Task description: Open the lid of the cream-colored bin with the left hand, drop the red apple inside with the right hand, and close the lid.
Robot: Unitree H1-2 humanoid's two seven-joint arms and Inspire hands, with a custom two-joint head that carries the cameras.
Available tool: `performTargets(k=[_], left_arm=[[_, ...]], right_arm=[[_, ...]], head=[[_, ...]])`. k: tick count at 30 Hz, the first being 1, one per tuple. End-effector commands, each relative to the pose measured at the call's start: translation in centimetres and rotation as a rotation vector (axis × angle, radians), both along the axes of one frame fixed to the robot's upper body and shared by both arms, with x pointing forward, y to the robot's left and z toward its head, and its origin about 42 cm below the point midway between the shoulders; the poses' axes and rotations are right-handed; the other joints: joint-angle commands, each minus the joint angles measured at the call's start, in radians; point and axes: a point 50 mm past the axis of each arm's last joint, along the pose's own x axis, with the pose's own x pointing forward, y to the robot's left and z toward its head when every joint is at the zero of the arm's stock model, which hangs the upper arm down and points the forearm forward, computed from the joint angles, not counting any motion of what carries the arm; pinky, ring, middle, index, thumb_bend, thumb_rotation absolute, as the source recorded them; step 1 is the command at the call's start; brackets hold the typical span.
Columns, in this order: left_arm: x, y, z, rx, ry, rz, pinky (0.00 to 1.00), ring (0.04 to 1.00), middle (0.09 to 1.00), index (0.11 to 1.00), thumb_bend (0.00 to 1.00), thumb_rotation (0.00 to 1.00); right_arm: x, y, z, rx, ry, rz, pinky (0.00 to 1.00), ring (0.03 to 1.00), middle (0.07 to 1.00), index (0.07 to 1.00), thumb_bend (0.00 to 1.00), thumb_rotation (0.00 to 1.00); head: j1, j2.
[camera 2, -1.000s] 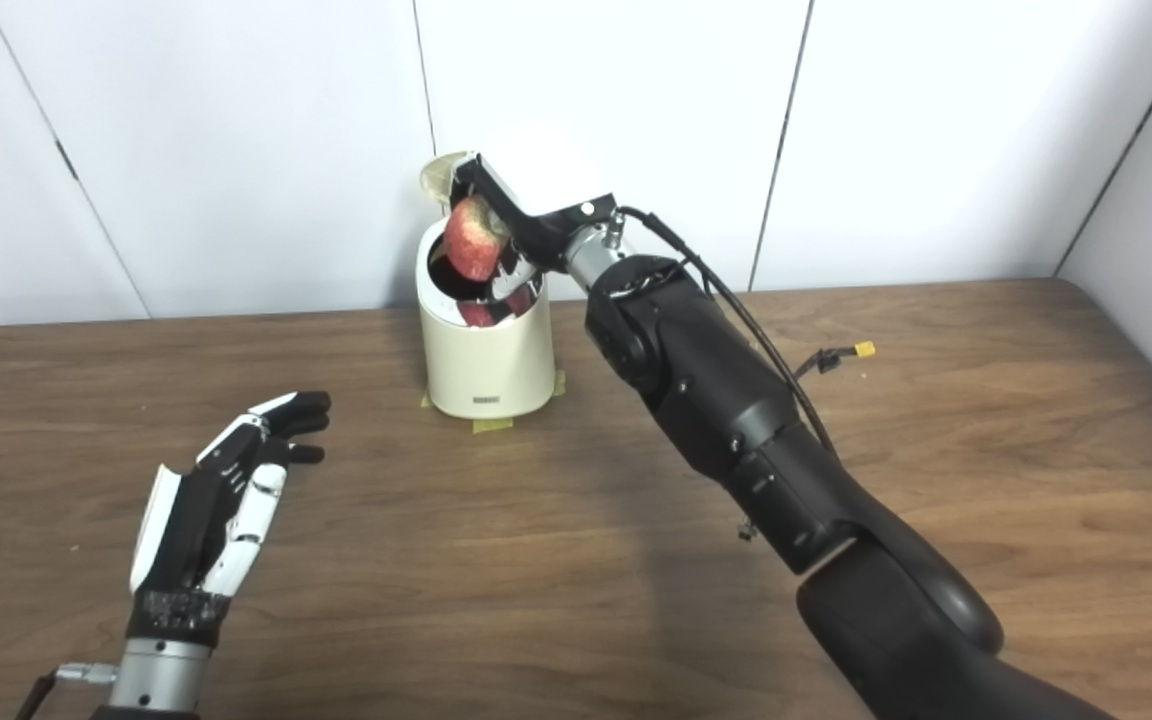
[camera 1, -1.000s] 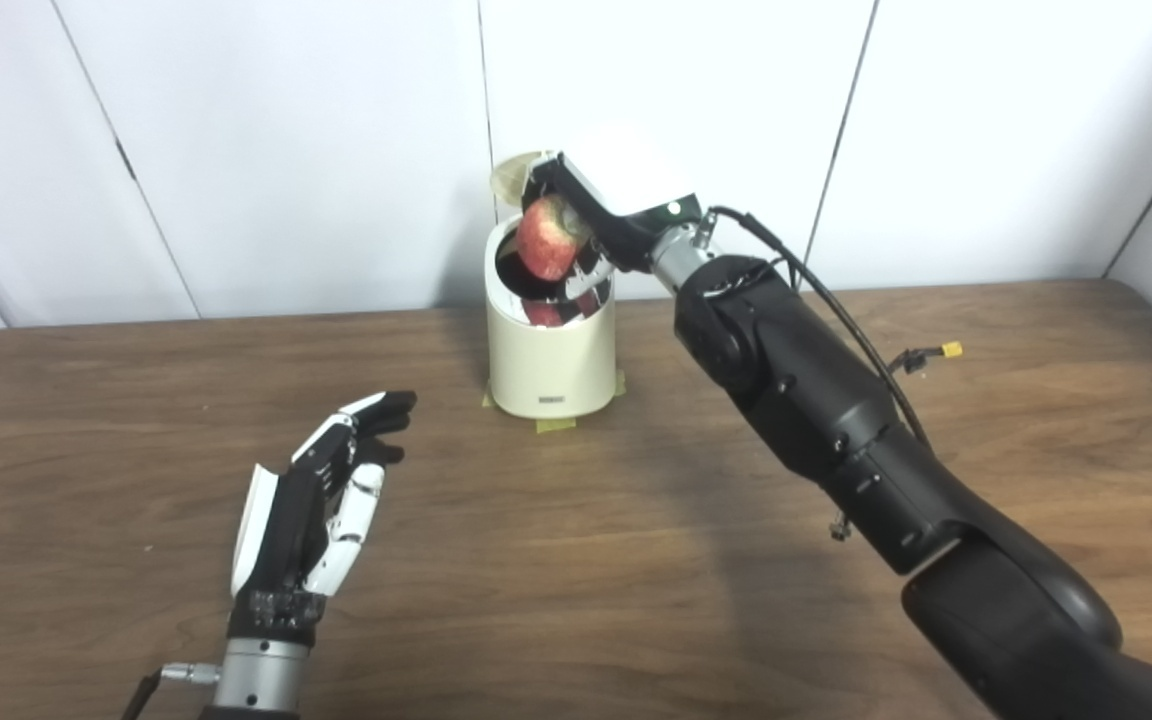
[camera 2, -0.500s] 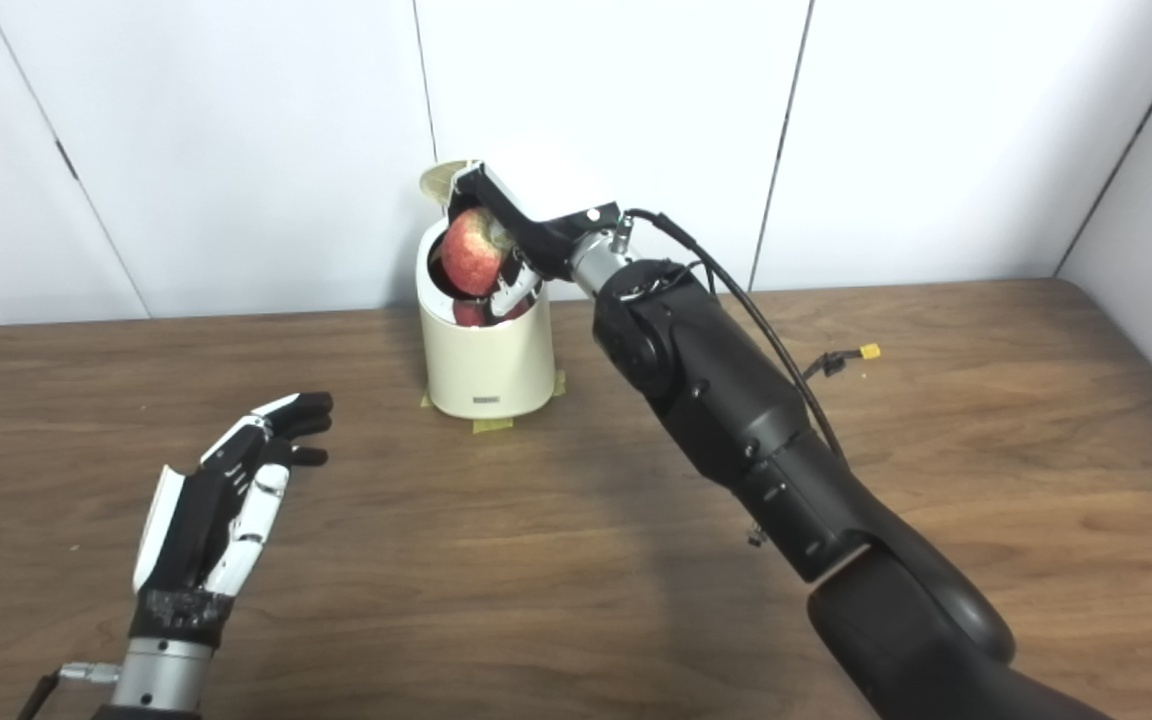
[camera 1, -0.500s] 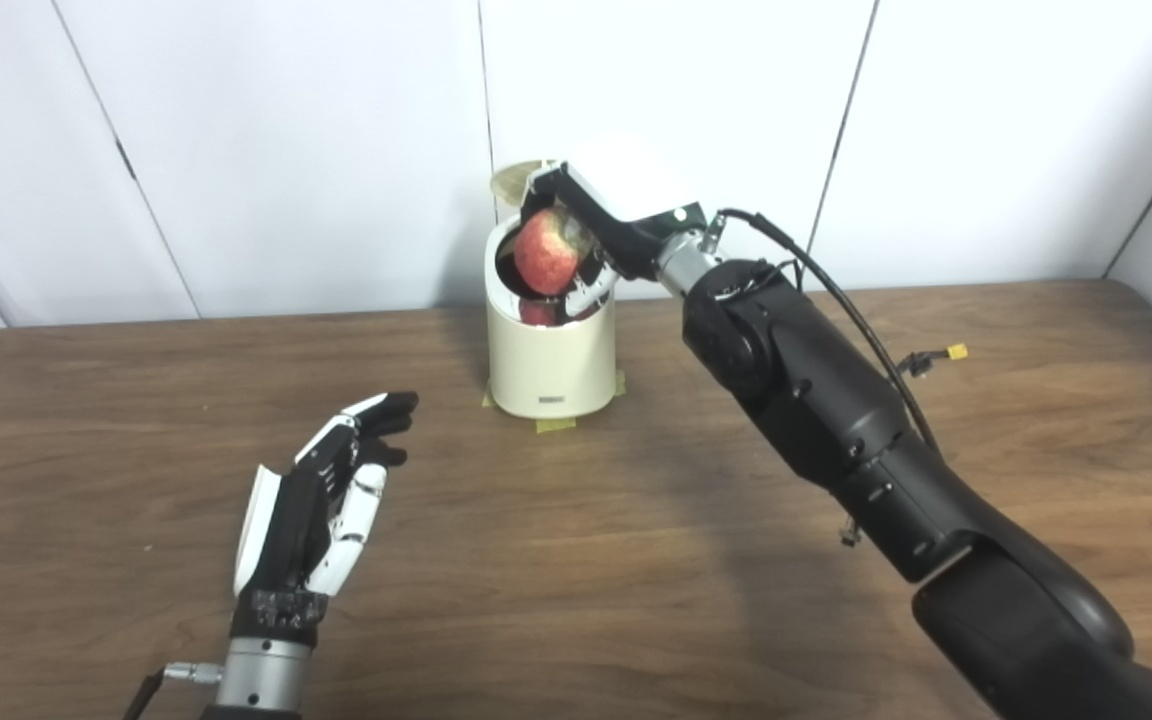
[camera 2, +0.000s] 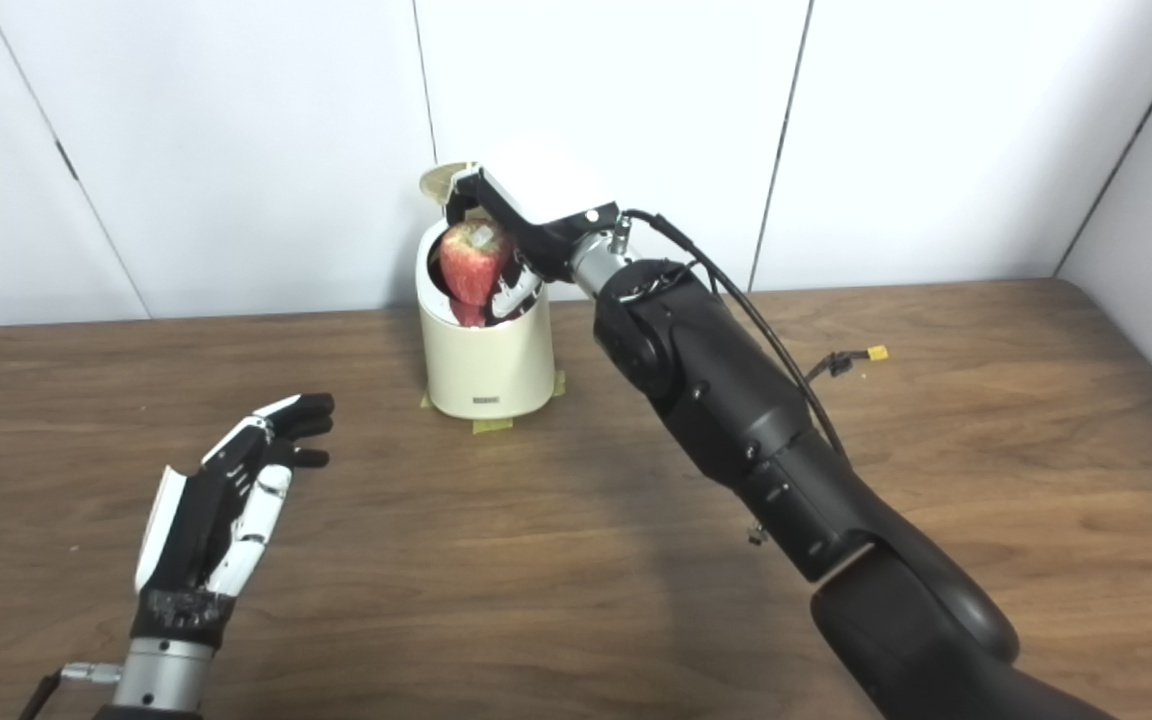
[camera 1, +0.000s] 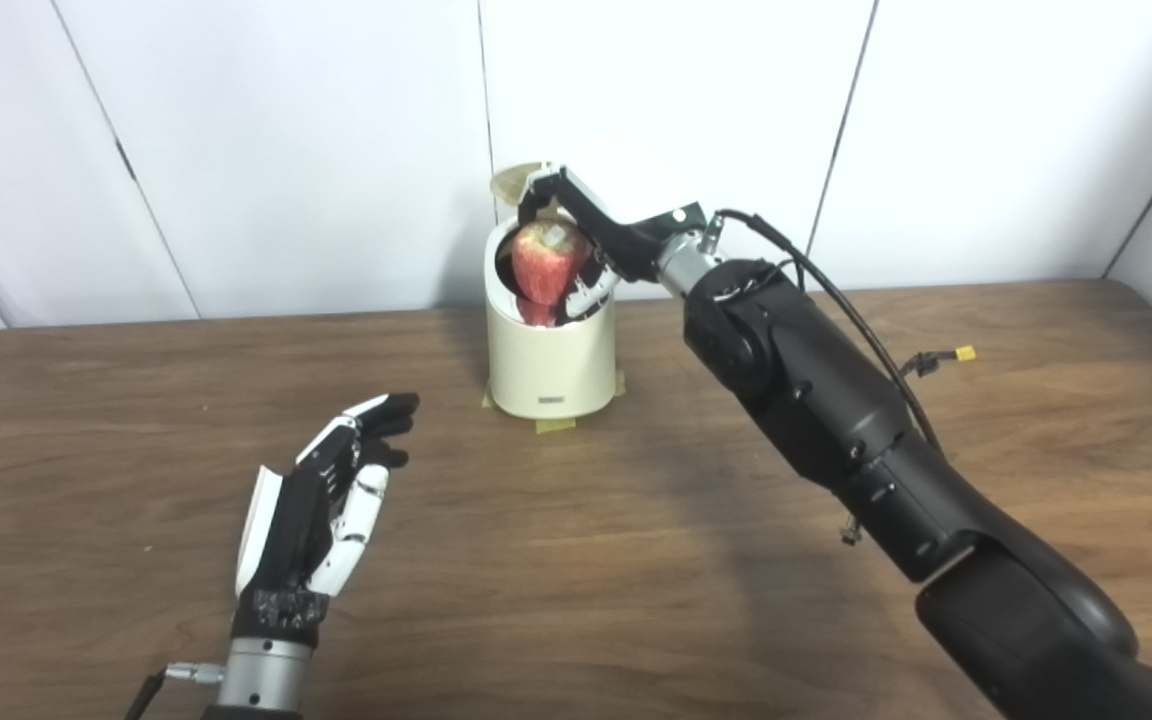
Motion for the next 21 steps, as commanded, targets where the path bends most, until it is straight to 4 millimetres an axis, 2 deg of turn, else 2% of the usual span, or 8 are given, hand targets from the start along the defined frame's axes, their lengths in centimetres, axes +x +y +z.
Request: performTargets(k=[1,7,21], left_arm=[[0.07,-0.47,0.68,-0.02,-0.039,-0.009,0.69,0.792,0.808,0.775,0.26,0.75],[0.11,-0.52,0.75,-0.019,-0.045,-0.013,0.69,0.79,0.808,0.773,0.25,0.74],[0.06,-0.47,0.6,-0.026,-0.042,-0.014,0.7,0.797,0.813,0.778,0.25,0.72]], right_arm=[[0.38,0.14,3.2,0.005,-0.101,-0.002,0.28,0.382,0.683,0.626,1.0,0.15],[0.45,0.1,3.24,0.003,-0.113,-0.005,0.29,0.394,0.684,0.623,1.0,0.15],[-0.11,-0.13,3.36,0.018,-0.172,-0.013,0.21,0.316,0.68,0.616,1.0,0.21]], head=[[-0.001,0.001],[-0.001,0.001],[0.002,-0.005]])
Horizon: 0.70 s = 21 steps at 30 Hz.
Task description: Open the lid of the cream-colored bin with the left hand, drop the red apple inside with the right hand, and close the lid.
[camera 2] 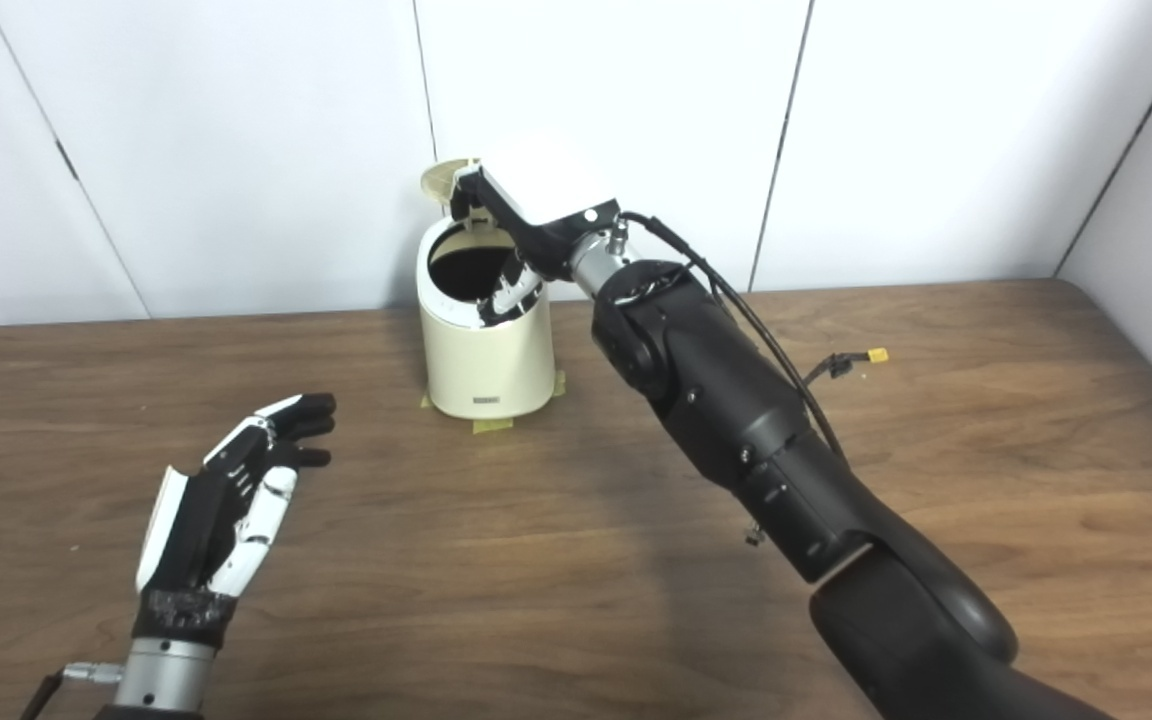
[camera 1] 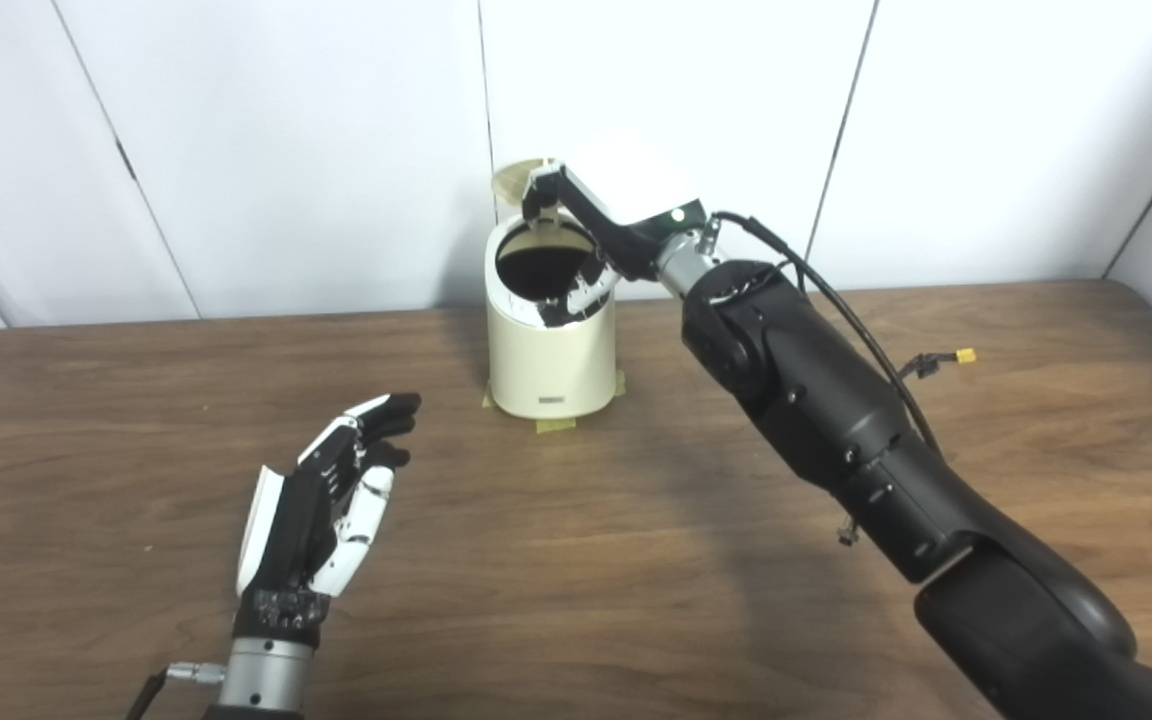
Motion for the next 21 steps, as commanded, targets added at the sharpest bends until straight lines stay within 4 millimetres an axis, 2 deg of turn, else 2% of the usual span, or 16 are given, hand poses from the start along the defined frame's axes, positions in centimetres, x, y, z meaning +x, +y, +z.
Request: performTargets(k=[1,2,4,5,7,10,15,17,19,21], left_arm=[[0.1,-0.4,0.6,-0.017,-0.045,-0.007,0.69,0.794,0.811,0.775,0.25,0.72],[0.1,-0.5,0.6,-0.018,-0.046,-0.007,0.69,0.792,0.809,0.774,0.25,0.72],[0.1,-0.5,0.5,-0.019,-0.045,-0.006,0.69,0.793,0.809,0.773,0.25,0.72],[0.1,-0.5,0.5,-0.016,-0.047,-0.006,0.69,0.792,0.808,0.772,0.25,0.72],[0.1,-0.4,0.5,-0.012,-0.05,-0.005,0.69,0.789,0.806,0.77,0.25,0.72],[0.3,-0.3,0.5,0.0,-0.054,0.007,0.69,0.784,0.801,0.767,0.25,0.72],[0.7,0.1,0.5,0.02,-0.066,0.039,0.67,0.765,0.783,0.753,0.25,0.7],[1.0,0.3,0.6,0.034,-0.073,0.05,0.67,0.758,0.773,0.745,0.24,0.68],[1.7,0.6,1.2,0.055,-0.092,0.062,0.67,0.75,0.764,0.742,0.22,0.68],[2.5,1.0,1.9,0.076,-0.12,0.073,0.66,0.741,0.756,0.744,0.21,0.67]], right_arm=[[-0.3,-0.3,3.3,0.07,-0.146,0.034,0.22,0.32,0.649,0.592,0.99,0.22],[-0.5,-0.6,3.3,0.095,-0.179,0.05,0.23,0.325,0.628,0.572,0.97,0.22],[-1.4,-1.2,3.1,0.175,-0.265,0.077,0.24,0.325,0.553,0.489,0.83,0.21],[-2.0,-1.6,2.9,0.228,-0.304,0.091,0.23,0.319,0.515,0.483,0.68,0.18],[-3.3,-2.4,2.4,0.321,-0.351,0.106,0.23,0.304,0.529,0.453,0.55,0.04],[-5.6,-4.0,1.3,0.473,-0.369,0.131,0.17,0.25,0.519,0.447,0.52,0.0],[-9.3,-7.4,-2.1,0.725,-0.234,0.096,0.19,0.257,0.464,0.475,0.52,0.0],[-10.2,-8.5,-3.6,0.776,-0.19,0.087,0.22,0.288,0.464,0.478,0.52,0.0],[-11.6,-10.3,-6.4,0.82,-0.107,0.051,0.28,0.365,0.48,0.48,0.51,0.0],[-12.8,-11.5,-8.8,0.859,-0.024,0.016,0.36,0.467,0.562,0.479,0.49,0.12]], head=[[0.001,0.0],[0.001,0.0],[0.004,-0.003],[0.004,-0.003],[0.005,-0.007],[0.01,-0.018],[0.009,-0.052],[0.013,-0.065],[0.018,-0.078],[0.022,-0.083]])
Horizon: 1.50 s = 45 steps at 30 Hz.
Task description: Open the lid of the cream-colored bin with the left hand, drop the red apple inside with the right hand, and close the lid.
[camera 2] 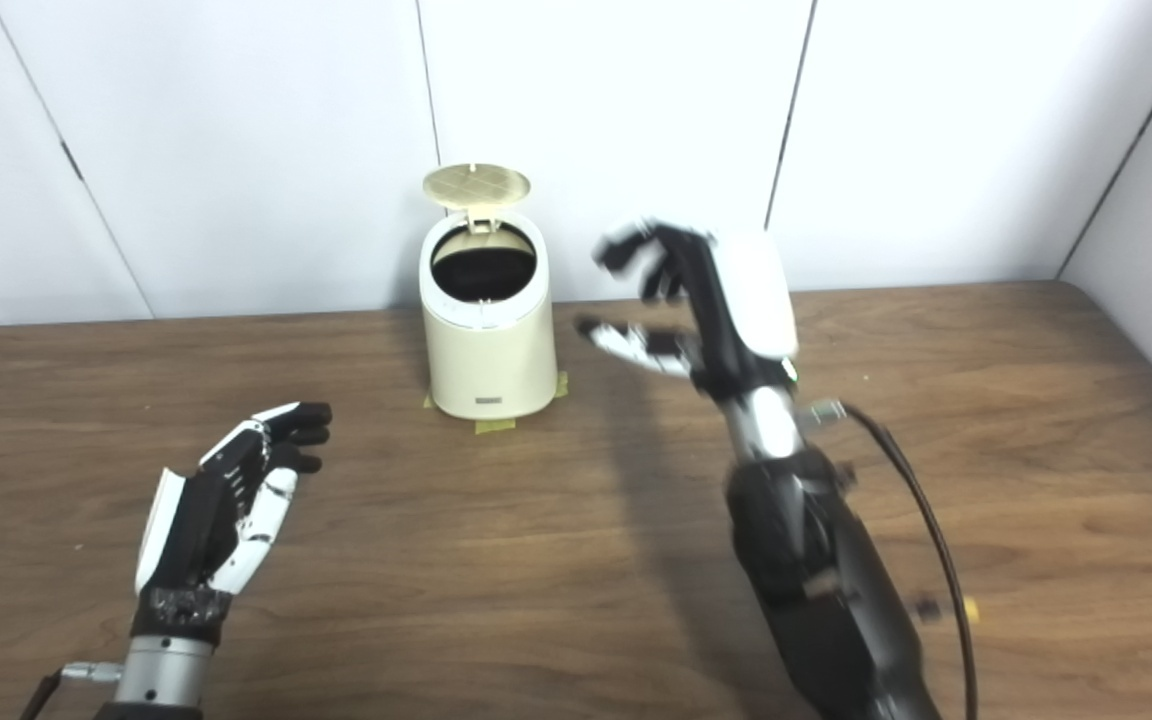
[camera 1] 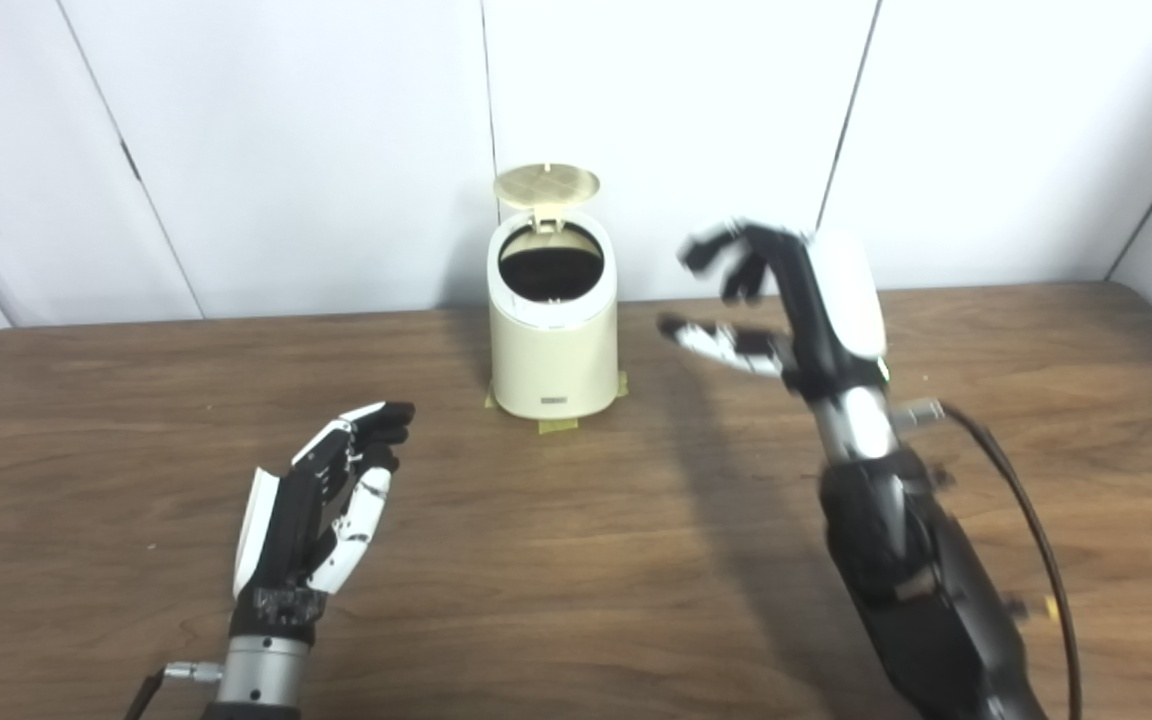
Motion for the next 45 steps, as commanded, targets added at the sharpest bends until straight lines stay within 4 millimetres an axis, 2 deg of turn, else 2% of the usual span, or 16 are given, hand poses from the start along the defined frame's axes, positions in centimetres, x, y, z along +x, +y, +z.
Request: performTargets(k=[1,2,3,4,5,8,12,17,21,24,27,28,31,36,40,45], left_arm=[[1.8,0.4,2.7,0.03,-0.133,0.009,0.65,0.738,0.754,0.745,0.21,0.68],[2.4,0.6,3.3,0.043,-0.157,0.018,0.65,0.736,0.751,0.743,0.21,0.69],[3.1,0.7,4.2,0.055,-0.182,0.025,0.66,0.746,0.757,0.743,0.22,0.71],[3.5,0.8,4.8,0.061,-0.196,0.03,0.68,0.76,0.77,0.75,0.23,0.75],[4.0,1.0,5.6,0.085,-0.207,0.042,0.68,0.77,0.778,0.755,0.24,0.77],[6.2,1.4,9.0,0.198,-0.264,0.077,0.77,0.814,0.802,0.783,0.38,0.97],[9.2,1.2,13.5,0.291,-0.325,0.084,0.86,0.862,0.822,0.805,0.57,1.0],[11.8,-1.5,17.3,0.397,-0.36,0.082,0.9,0.91,0.854,0.833,0.67,1.0],[14.0,-3.6,20.0,0.522,-0.376,0.093,0.88,0.913,0.883,0.855,0.68,1.0],[15.8,-5.3,22.2,0.595,-0.374,0.092,0.94,0.96,0.914,0.869,0.74,1.0],[17.5,-7.1,23.8,0.737,-0.392,0.09,0.97,0.963,0.899,0.863,0.72,1.0],[18.0,-7.7,24.2,0.79,-0.396,0.087,0.99,0.978,0.889,0.86,0.72,1.0],[19.2,-9.5,24.8,0.913,-0.381,0.078,1.0,0.994,0.886,0.861,0.72,1.0],[21.0,-11.9,25.0,1.044,-0.338,0.08,1.0,0.996,0.88,0.854,0.81,1.0],[22.0,-12.6,24.5,1.081,-0.299,0.092,1.0,0.99,0.876,0.846,0.85,1.0],[23.1,-12.9,23.5,1.15,-0.276,0.113,1.0,0.969,0.864,0.836,0.84,1.0]], right_arm=[[-0.7,-0.8,0.0,0.047,-0.004,0.037,0.39,0.513,0.595,0.484,0.49,0.14],[-1.2,-1.2,-1.1,0.056,0.035,0.042,0.45,0.569,0.631,0.491,0.48,0.15],[-1.7,-1.5,-2.0,0.066,0.067,0.051,0.5,0.613,0.658,0.588,0.41,0.45],[-2.0,-1.6,-2.6,0.072,0.084,0.058,0.53,0.64,0.674,0.647,0.37,0.63],[-2.2,-1.8,-3.1,0.079,0.098,0.065,0.55,0.657,0.685,0.684,0.35,0.75],[-3.1,-2.0,-4.7,0.096,0.143,0.075,0.6,0.698,0.721,0.737,0.4,0.9],[-3.6,-1.7,-6.3,0.095,0.189,0.066,0.62,0.717,0.739,0.744,0.42,0.9],[-3.1,-1.3,-7.3,0.098,0.229,0.042,0.62,0.725,0.749,0.748,0.38,0.81],[-2.6,-0.9,-8.2,0.11,0.274,0.035,0.62,0.717,0.745,0.75,0.34,0.75],[-2.3,-0.7,-8.8,0.114,0.304,0.035,0.63,0.726,0.752,0.751,0.34,0.73],[-1.9,-0.6,-9.1,0.109,0.301,0.049,0.61,0.714,0.746,0.745,0.33,0.7],[-1.8,-0.6,-9.2,0.106,0.3,0.056,0.61,0.712,0.743,0.743,0.35,0.72],[-1.5,-0.6,-9.6,0.095,0.308,0.068,0.61,0.71,0.739,0.741,0.38,0.77],[-1.4,-0.5,-9.9,0.089,0.321,0.077,0.61,0.709,0.736,0.738,0.37,0.77],[-1.4,-0.5,-10.2,0.094,0.329,0.083,0.61,0.704,0.731,0.738,0.37,0.77],[-1.5,-0.6,-10.4,0.097,0.315,0.089,0.59,0.691,0.719,0.729,0.36,0.76]], head=[[0.001,-0.001],[0.004,-0.003],[0.006,-0.004],[0.007,-0.004],[0.009,-0.005],[0.013,-0.006],[0.012,-0.016],[0.01,-0.026],[-0.004,-0.049],[-0.001,-0.049],[0.007,-0.053],[0.007,-0.053],[0.007,-0.058],[0.011,-0.073],[0.011,-0.087],[0.011,-0.096]])
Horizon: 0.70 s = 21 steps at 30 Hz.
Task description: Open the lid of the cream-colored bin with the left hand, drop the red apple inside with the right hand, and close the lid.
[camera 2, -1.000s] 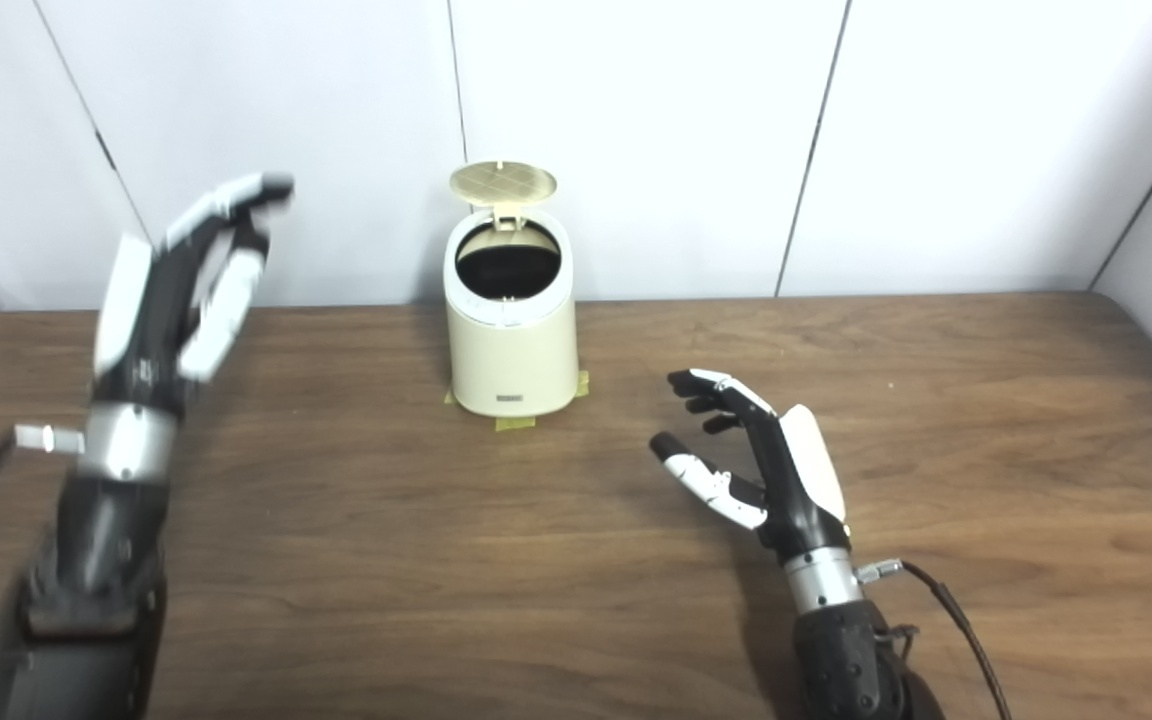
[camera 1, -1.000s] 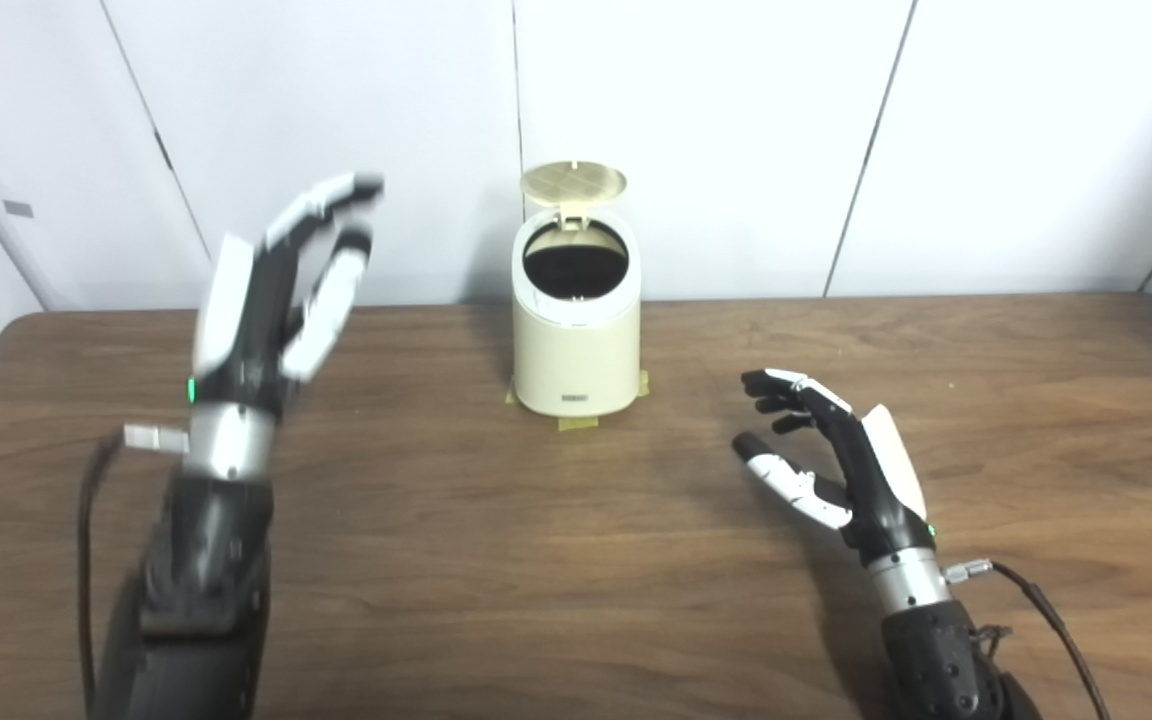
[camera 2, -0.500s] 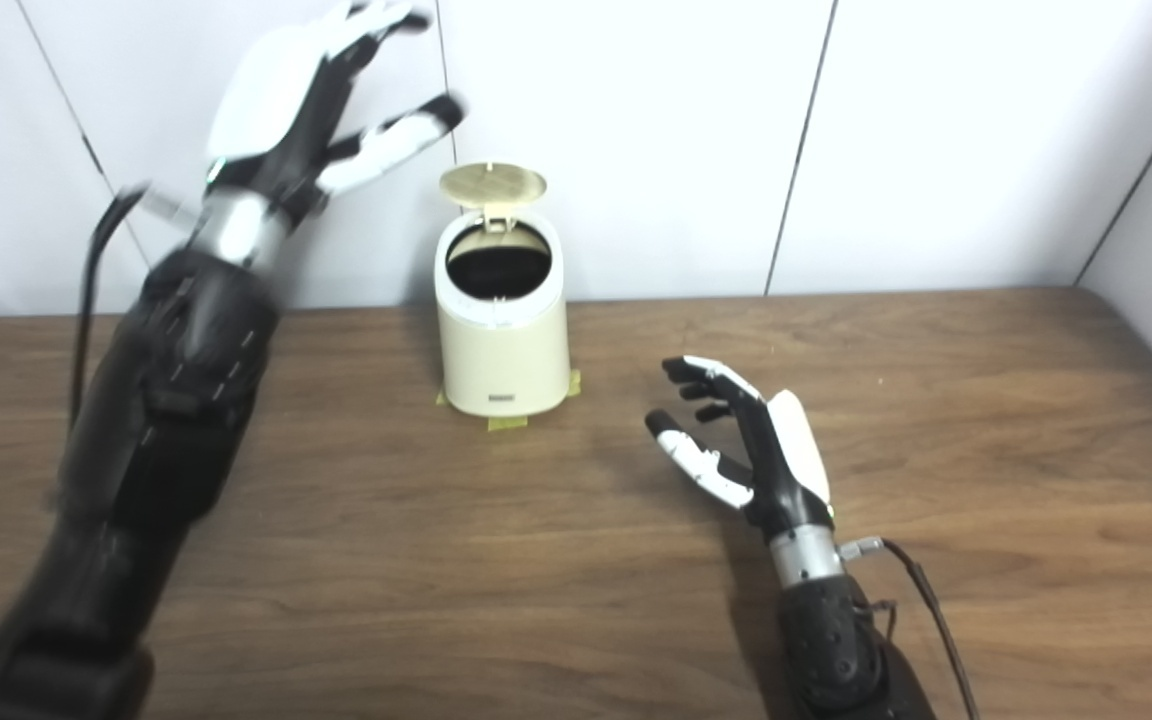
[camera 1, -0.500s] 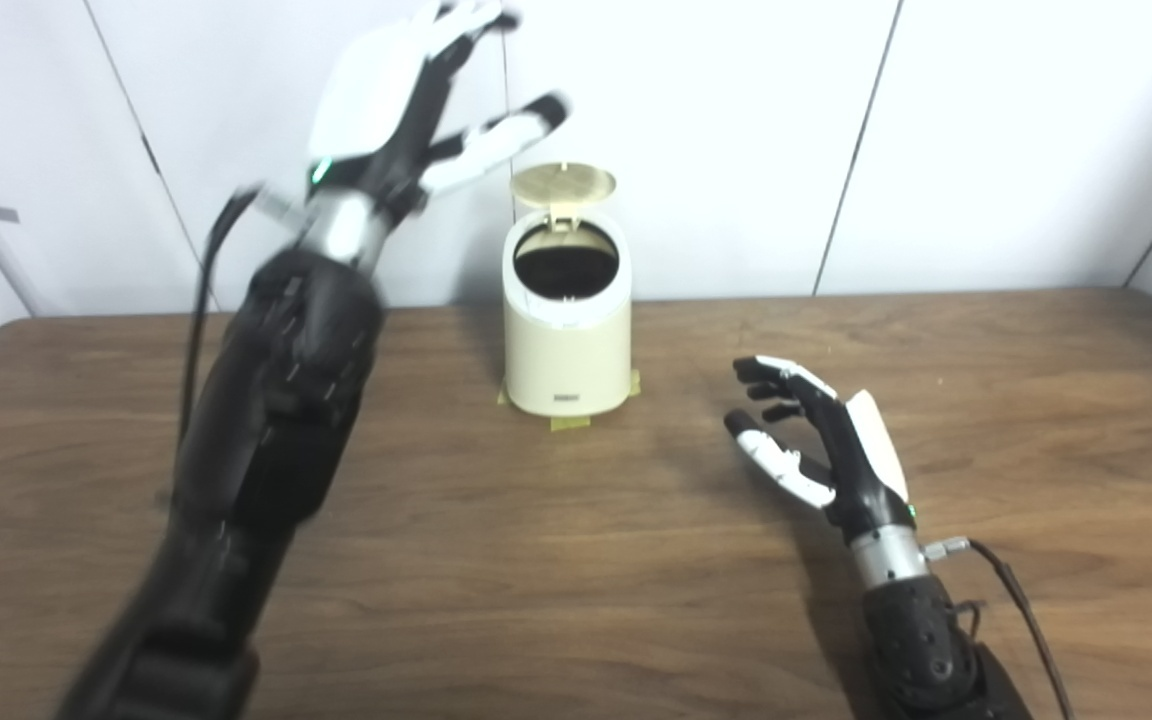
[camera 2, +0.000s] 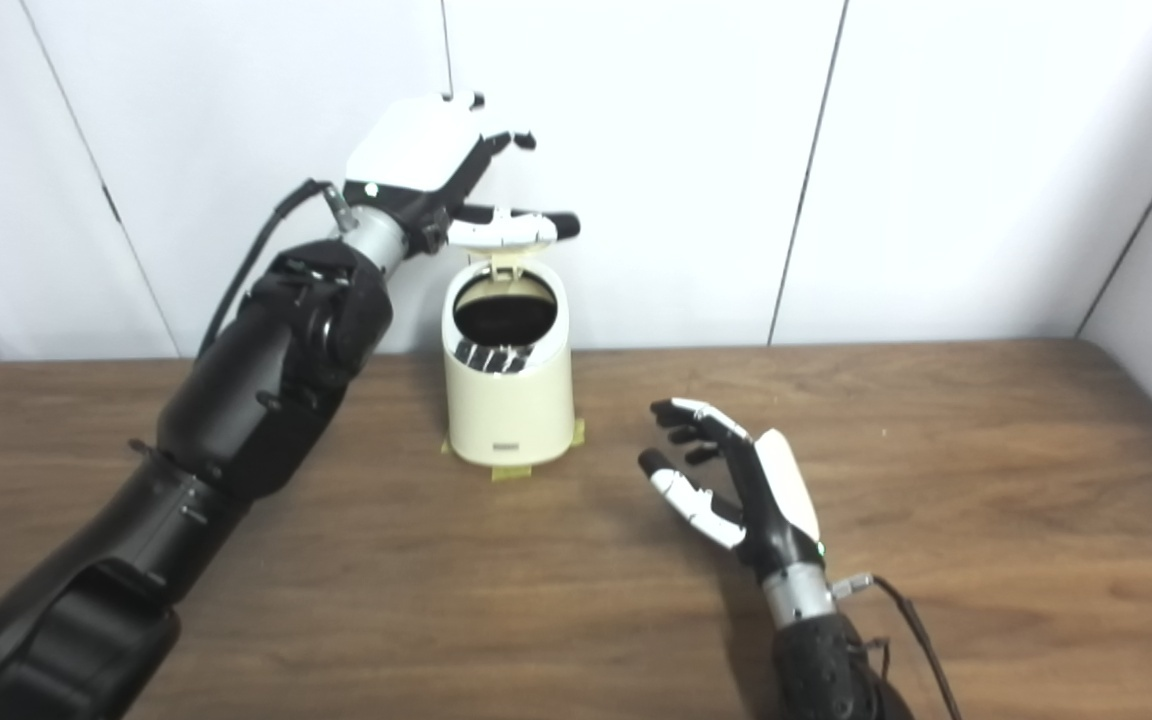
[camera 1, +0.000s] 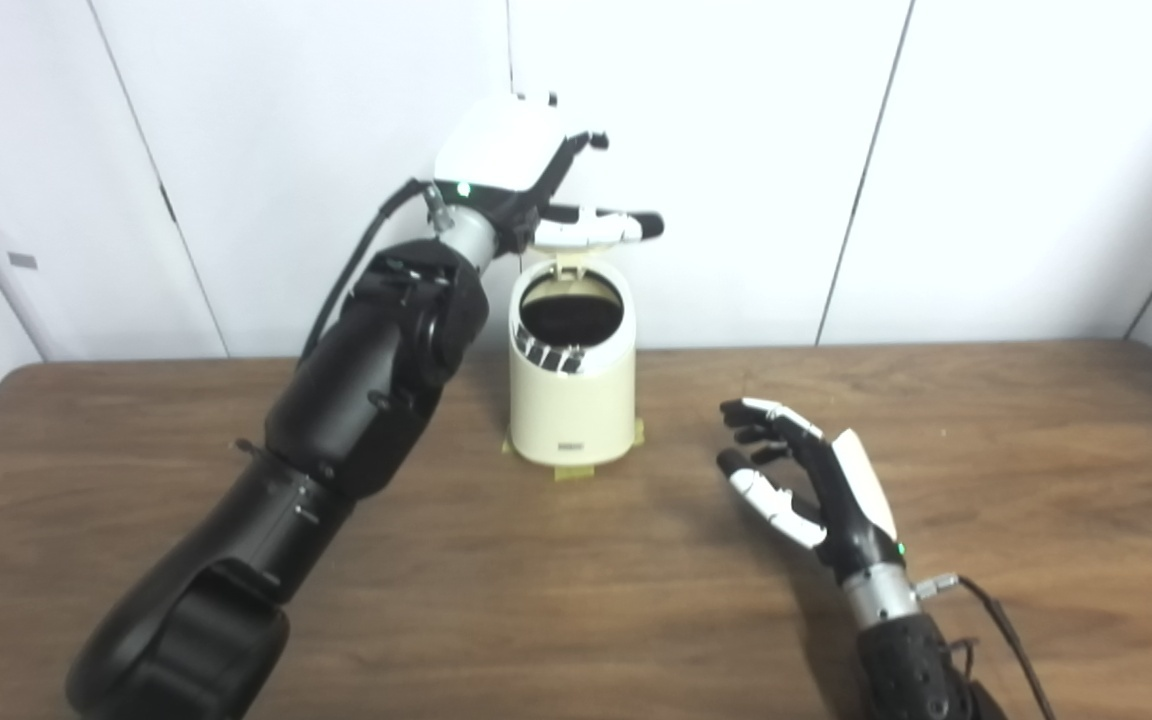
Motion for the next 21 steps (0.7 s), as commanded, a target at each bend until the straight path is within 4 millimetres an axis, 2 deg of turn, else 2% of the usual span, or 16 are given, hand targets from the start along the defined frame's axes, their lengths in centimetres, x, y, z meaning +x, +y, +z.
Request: performTargets(k=[1,7,12,18,21], left_arm=[[0.4,-0.7,3.9,0.016,-0.128,0.004,1.0,0.968,0.861,0.833,0.85,1.0],[1.1,-0.3,2.3,0.082,-0.104,0.06,1.0,0.978,0.849,0.832,0.89,1.0],[1.3,0.2,1.7,0.107,-0.076,0.08,1.0,0.996,0.874,0.84,0.91,1.0],[0.4,-0.2,1.7,0.106,-0.074,0.051,1.0,0.998,0.876,0.842,0.91,1.0],[-0.3,-0.6,1.8,0.107,-0.08,0.029,1.0,0.994,0.88,0.845,0.92,1.0]], right_arm=[[-1.0,0.1,-2.0,0.013,0.021,0.014,0.59,0.689,0.717,0.728,0.35,0.76],[-1.0,0.0,-2.1,0.019,0.018,0.018,0.59,0.684,0.711,0.721,0.34,0.73],[-1.0,0.1,-2.1,0.015,0.027,0.024,0.59,0.686,0.714,0.723,0.34,0.73],[-1.2,0.1,-1.9,0.016,0.033,0.024,0.59,0.685,0.713,0.72,0.33,0.71],[-1.3,0.1,-1.8,0.011,0.038,0.025,0.59,0.684,0.714,0.722,0.34,0.73]], head=[[-0.001,0.001],[0.0,0.0],[-0.002,0.003],[-0.001,0.017],[0.0,0.02]])
